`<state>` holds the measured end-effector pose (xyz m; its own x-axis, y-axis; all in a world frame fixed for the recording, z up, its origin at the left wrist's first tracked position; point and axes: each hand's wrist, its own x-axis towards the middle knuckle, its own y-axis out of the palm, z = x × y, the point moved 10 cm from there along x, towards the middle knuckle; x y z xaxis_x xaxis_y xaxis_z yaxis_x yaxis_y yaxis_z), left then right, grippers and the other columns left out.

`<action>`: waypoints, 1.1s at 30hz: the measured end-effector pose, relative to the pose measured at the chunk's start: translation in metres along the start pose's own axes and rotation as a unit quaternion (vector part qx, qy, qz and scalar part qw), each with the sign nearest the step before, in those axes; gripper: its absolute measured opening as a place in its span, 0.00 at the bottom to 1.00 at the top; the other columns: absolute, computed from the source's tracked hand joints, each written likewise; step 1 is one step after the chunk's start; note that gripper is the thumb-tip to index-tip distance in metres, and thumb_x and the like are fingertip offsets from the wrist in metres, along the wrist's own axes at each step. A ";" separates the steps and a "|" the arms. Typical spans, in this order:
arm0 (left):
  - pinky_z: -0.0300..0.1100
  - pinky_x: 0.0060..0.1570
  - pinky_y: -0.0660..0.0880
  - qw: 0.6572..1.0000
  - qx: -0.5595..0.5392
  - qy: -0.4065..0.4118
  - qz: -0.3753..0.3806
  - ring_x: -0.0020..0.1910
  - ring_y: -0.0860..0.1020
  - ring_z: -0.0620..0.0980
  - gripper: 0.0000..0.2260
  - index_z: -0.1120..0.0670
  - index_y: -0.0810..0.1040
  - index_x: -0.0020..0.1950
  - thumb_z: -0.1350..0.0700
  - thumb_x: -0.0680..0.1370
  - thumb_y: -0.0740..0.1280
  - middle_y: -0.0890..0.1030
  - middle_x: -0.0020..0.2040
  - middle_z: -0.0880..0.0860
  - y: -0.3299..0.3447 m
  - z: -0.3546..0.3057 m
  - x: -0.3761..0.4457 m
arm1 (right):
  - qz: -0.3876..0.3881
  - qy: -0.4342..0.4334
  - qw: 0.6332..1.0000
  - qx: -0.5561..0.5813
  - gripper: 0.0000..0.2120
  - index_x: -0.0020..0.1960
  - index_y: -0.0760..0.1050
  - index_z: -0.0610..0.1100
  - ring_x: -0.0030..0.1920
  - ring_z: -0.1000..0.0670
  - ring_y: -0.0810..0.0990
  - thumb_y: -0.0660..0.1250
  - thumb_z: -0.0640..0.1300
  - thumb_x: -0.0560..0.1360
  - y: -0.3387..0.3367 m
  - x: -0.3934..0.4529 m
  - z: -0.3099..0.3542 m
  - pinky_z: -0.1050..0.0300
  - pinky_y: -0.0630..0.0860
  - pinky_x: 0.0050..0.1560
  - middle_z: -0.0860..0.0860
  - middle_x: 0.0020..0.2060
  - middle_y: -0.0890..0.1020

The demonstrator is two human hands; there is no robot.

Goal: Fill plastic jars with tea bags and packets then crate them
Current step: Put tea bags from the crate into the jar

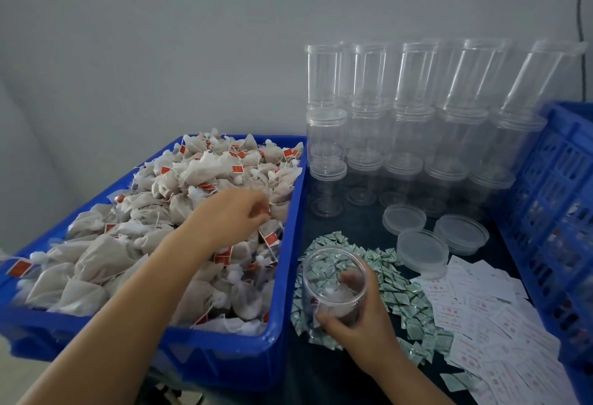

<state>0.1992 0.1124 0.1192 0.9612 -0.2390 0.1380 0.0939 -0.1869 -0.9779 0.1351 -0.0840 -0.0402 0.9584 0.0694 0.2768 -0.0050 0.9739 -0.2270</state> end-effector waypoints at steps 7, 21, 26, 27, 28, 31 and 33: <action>0.43 0.40 0.72 0.962 0.188 -0.197 0.017 0.47 0.77 0.50 0.16 0.51 0.75 0.57 0.41 0.77 0.64 0.78 0.48 0.48 0.020 0.069 -0.029 | -0.007 -0.008 1.000 0.007 0.45 0.64 0.56 0.81 0.60 0.67 0.73 0.78 0.62 0.56 -0.001 0.001 -0.001 0.70 0.76 0.52 0.68 0.57 0.72; 0.47 0.48 0.75 0.937 0.239 -0.246 0.067 0.61 0.71 0.56 0.19 0.53 0.70 0.66 0.62 0.76 0.65 0.72 0.61 0.54 0.033 0.064 -0.044 | -0.014 -0.012 1.000 0.015 0.43 0.64 0.58 0.80 0.59 0.67 0.74 0.77 0.60 0.56 -0.003 0.000 0.002 0.72 0.76 0.49 0.71 0.53 0.72; 0.44 0.41 0.73 0.953 0.203 -0.224 -0.013 0.53 0.76 0.53 0.11 0.53 0.73 0.58 0.63 0.77 0.63 0.77 0.52 0.51 0.021 0.061 -0.042 | -0.011 -0.009 1.000 0.012 0.44 0.63 0.57 0.81 0.59 0.67 0.74 0.77 0.60 0.56 -0.002 0.000 0.002 0.69 0.78 0.48 0.72 0.53 0.72; 0.43 0.39 0.71 0.957 0.188 -0.219 -0.033 0.52 0.77 0.53 0.10 0.53 0.73 0.57 0.61 0.77 0.63 0.78 0.51 0.51 0.017 0.059 -0.041 | -0.010 -0.009 1.000 0.013 0.44 0.63 0.57 0.82 0.59 0.68 0.74 0.77 0.60 0.56 -0.002 0.000 0.002 0.69 0.78 0.48 0.71 0.53 0.72; 0.43 0.38 0.70 0.960 0.175 -0.211 -0.053 0.50 0.77 0.53 0.09 0.52 0.72 0.57 0.60 0.78 0.63 0.78 0.50 0.51 0.014 0.057 -0.041 | -0.011 -0.008 1.000 0.014 0.44 0.63 0.57 0.82 0.59 0.68 0.73 0.77 0.61 0.56 -0.002 0.000 0.002 0.69 0.78 0.48 0.71 0.53 0.72; 0.42 0.36 0.68 0.969 0.149 -0.167 -0.109 0.48 0.78 0.52 0.09 0.53 0.73 0.57 0.51 0.80 0.62 0.80 0.48 0.50 0.005 0.046 -0.038 | -0.009 -0.010 1.000 0.013 0.45 0.63 0.57 0.82 0.59 0.67 0.74 0.77 0.60 0.55 -0.002 0.000 0.003 0.65 0.80 0.50 0.71 0.53 0.72; 0.42 0.36 0.67 0.971 0.133 -0.142 -0.137 0.47 0.79 0.53 0.12 0.53 0.73 0.56 0.46 0.80 0.60 0.80 0.48 0.50 -0.001 0.039 -0.038 | -0.003 -0.005 1.000 0.012 0.45 0.63 0.57 0.82 0.59 0.66 0.74 0.78 0.60 0.55 -0.002 -0.001 0.001 0.54 0.83 0.52 0.72 0.54 0.72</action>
<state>0.1731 0.1590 0.1083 0.9198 0.0639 0.3871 0.3840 0.0551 -0.9217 0.1343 -0.0854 -0.0392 0.9558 0.0655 0.2868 -0.0060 0.9790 -0.2036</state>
